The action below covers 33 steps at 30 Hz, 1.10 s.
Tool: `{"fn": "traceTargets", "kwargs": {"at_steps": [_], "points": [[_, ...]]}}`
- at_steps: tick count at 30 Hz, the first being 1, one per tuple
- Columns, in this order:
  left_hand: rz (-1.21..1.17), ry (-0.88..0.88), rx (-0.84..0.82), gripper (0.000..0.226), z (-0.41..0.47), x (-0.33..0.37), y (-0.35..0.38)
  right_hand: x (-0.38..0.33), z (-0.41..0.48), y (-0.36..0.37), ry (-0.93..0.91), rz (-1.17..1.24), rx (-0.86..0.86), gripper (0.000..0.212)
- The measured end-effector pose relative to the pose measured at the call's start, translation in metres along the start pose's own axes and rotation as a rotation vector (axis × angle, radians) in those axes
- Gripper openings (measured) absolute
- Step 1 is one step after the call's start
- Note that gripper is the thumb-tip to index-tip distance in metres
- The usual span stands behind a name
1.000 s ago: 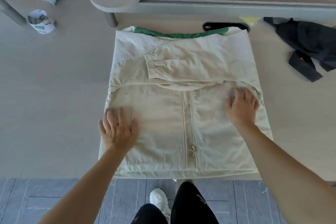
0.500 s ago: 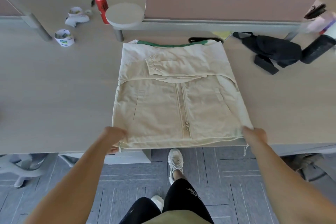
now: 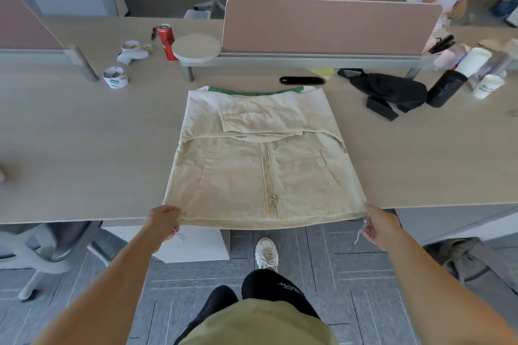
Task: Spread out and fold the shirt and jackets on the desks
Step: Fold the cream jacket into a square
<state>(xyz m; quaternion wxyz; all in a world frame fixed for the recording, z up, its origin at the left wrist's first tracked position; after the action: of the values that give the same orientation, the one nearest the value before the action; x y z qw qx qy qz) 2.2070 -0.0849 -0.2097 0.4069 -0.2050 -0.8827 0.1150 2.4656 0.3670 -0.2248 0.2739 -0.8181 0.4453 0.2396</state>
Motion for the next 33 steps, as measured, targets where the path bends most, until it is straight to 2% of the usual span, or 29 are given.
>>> {"fn": "traceTargets", "kwargs": {"at_steps": [6, 10, 14, 18, 21, 26, 33], "points": [[0.111, 0.094, 0.026, 0.019, -0.002, -0.007, 0.005, 0.008, 0.008, 0.023, 0.134, 0.084, -0.073, 0.035], [0.079, 0.076, 0.027, 0.017, -0.002, -0.001, 0.002, 0.006, 0.008, 0.028, 0.116, 0.091, -0.025, 0.024], [-0.25, -0.02, -0.018, 0.007, -0.005, 0.008, 0.002, -0.005, -0.012, 0.027, 0.107, 0.224, -0.165, 0.014], [-0.631, -0.013, -0.143, 0.006, -0.016, 0.036, 0.003, -0.038, -0.039, 0.028, 0.054, 0.344, -0.3, 0.011], [-0.816, 0.018, -0.249, 0.011, -0.018, 0.068, 0.005, -0.079, -0.057, 0.04, 0.015, 0.426, -0.402, 0.013], [-1.024, 0.053, -0.23, 0.009, -0.015, 0.137, 0.004, -0.156, -0.073, 0.071, -0.06, 0.538, -0.478, 0.015], [-1.126, 0.128, -0.229, 0.01, 0.036, 0.232, 0.001, -0.26, -0.05, 0.135, -0.034, 0.698, -0.512, 0.019]]}}
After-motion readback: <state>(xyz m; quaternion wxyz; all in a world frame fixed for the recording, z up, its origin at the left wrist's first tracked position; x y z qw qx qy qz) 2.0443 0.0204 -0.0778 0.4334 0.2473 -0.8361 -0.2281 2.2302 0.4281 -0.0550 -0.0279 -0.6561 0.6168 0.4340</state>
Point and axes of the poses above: each hand's wrist, its own z-axis towards the middle knuckle, its own y-axis out of the palm, x = y × z, the point moved 2 cm from there along z, towards the middle knuckle, and after that the axes turned 1 degree about -z, right-handed, at the moved point
